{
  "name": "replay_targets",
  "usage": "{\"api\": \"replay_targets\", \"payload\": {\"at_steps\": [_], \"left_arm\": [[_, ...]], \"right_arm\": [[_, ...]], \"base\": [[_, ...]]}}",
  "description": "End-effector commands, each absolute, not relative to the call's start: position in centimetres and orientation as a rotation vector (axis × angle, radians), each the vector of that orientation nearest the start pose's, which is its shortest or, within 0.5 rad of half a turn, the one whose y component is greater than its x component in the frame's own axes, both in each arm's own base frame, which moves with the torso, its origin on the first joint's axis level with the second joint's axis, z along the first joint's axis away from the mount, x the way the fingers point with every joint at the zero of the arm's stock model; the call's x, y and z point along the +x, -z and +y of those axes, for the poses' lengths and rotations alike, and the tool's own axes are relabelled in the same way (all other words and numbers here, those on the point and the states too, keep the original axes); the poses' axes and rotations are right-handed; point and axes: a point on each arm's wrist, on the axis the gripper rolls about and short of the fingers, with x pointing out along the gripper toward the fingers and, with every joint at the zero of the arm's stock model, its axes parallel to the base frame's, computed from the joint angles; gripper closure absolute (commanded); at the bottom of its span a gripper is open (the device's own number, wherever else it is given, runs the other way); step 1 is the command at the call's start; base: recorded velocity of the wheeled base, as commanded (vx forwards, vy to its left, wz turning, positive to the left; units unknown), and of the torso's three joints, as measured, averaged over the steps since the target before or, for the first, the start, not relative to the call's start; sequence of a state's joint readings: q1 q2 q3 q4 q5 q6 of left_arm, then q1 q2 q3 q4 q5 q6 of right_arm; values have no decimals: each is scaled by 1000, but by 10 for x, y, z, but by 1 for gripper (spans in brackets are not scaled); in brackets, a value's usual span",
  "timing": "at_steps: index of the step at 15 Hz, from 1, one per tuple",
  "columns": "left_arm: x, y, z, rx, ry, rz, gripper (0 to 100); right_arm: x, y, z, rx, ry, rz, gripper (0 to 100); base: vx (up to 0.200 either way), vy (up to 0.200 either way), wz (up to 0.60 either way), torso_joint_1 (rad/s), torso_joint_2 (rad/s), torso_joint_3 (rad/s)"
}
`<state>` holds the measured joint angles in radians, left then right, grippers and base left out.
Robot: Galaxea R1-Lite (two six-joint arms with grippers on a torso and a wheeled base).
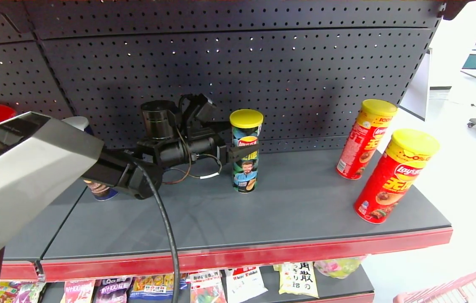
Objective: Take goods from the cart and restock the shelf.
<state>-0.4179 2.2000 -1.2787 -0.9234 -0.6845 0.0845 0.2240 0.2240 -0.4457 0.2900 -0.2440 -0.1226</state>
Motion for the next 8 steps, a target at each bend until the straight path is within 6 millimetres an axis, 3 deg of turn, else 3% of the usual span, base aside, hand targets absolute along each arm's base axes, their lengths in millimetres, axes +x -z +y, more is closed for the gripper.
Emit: {"api": "replay_targets", "payload": {"at_steps": [1,2,3,8], "left_arm": [[397,-146,-192,75,1101,-42,0],[396,-146,-194,75,1105,-45,0],[396,-148,-195,76,1105,-48,100],[392,-147,-199,73,1120,-37,100]], "right_arm": [[-35,-172,-13,-139,16,70,100],[-35,-172,-13,-139,16,70,100],[-35,-171,-14,-139,16,70,100],[-35,-172,-14,-139,16,68,100]], "base": [[0,0,0,0,0,0],[0,0,0,0,0,0],[0,0,0,0,0,0],[0,0,0,0,0,0]]}}
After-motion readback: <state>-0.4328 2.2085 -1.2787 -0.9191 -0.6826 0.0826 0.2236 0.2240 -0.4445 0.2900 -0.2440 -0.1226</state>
